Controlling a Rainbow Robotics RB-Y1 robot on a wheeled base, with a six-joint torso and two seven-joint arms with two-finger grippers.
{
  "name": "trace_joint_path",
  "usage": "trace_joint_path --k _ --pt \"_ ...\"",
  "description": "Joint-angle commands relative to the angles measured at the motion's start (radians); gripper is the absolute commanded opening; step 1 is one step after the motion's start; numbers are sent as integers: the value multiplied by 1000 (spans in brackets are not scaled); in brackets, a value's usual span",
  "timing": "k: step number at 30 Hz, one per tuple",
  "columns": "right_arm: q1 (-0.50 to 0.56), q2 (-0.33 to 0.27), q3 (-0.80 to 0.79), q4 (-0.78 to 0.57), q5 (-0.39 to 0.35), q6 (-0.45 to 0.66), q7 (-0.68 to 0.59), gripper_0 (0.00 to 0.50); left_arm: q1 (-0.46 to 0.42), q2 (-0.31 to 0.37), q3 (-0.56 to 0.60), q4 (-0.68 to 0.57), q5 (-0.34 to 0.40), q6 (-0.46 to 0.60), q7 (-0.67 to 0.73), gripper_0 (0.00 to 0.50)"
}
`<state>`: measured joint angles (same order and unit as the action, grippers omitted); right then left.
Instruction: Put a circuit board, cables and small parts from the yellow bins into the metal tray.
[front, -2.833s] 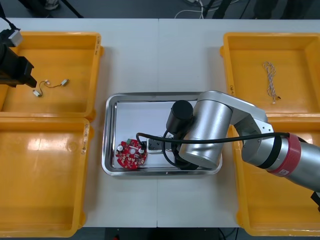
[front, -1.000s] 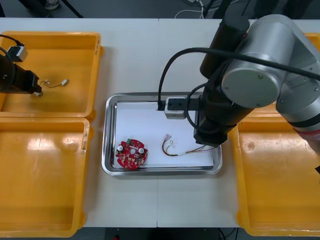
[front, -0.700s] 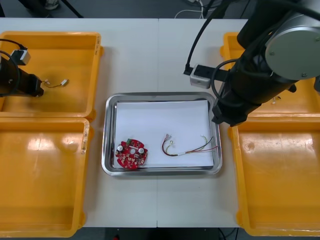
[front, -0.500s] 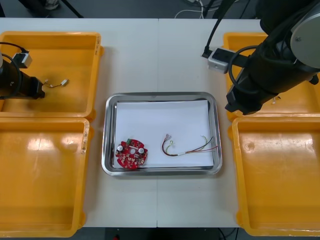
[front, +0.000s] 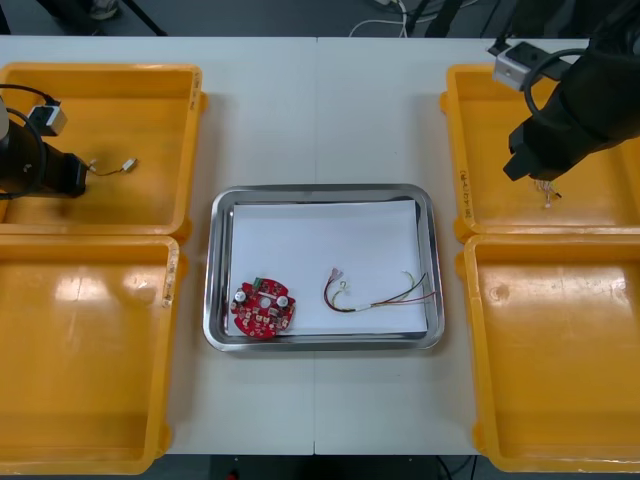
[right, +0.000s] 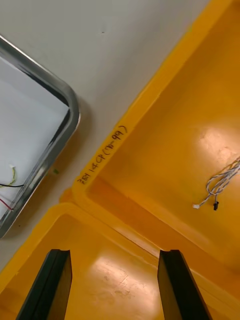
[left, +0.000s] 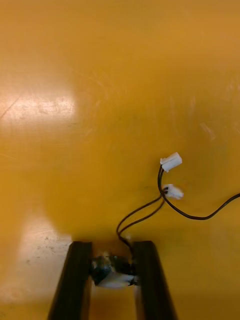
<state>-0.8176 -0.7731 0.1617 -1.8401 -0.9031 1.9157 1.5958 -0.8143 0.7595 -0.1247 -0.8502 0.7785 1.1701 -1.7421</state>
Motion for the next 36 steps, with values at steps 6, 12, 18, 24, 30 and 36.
trace_joint_path --k 6,12,18,24,30,36 --pt "-101 -38 -100 165 42 4 -23 500 -35 -6 -13 -6 12 -10 -45 0" --pt "-111 -38 -137 259 105 4 -25 500 -37 -5 -13 -6 13 0 -46 0" --pt "-121 -28 -169 344 196 4 -23 500 -35 -2 23 -38 -2 49 -46 1" --pt "-152 -11 -203 435 273 4 -19 500 -37 3 94 -118 -65 177 -39 0" --pt "-164 15 -241 489 346 3 -28 500 -35 3 152 -214 -148 315 -23 0" --pt "-169 47 -269 539 385 -60 -42 500 -34 1 203 -316 -168 444 0 1"
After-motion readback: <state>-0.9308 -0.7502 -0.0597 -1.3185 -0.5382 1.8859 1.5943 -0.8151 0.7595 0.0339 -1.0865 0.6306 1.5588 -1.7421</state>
